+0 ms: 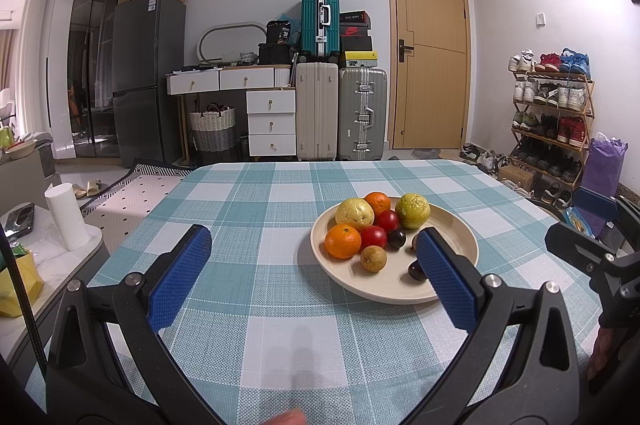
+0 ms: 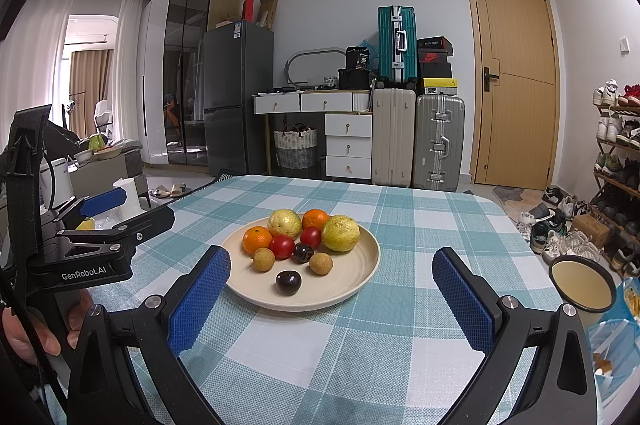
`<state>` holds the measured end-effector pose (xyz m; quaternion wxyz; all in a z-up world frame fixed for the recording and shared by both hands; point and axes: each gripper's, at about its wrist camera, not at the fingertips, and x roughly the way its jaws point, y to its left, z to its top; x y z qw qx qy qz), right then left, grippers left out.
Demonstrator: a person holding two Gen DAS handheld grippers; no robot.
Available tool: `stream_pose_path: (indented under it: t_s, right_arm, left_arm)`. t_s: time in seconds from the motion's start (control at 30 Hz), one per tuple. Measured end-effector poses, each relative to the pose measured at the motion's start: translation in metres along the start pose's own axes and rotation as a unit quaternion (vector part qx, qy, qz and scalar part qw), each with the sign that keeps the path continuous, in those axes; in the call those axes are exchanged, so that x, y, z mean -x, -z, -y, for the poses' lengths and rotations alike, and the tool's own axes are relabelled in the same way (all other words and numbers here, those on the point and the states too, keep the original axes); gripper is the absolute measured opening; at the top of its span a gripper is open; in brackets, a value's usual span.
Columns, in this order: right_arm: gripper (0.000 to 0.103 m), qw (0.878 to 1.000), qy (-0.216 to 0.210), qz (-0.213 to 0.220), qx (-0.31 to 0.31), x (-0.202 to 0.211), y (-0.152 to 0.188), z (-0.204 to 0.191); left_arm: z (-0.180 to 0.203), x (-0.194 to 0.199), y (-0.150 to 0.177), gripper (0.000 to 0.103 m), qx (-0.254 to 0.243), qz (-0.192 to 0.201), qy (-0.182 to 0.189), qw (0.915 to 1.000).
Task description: Organize fruits
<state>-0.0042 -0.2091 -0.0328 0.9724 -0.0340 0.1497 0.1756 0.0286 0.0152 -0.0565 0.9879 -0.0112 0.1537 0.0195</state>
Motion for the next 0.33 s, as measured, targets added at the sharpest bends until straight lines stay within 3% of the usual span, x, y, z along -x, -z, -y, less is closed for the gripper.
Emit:
stream_pose_path:
  t_s: [0.33]
  right_arm:
    - [0.103, 1.000, 0.000, 0.000, 0.000, 0.0002, -0.0002, -0.0004]
  left_arm:
    - [-0.0005, 0.0012, -0.0003, 0.102, 0.000, 0.000, 0.000, 1.0000]
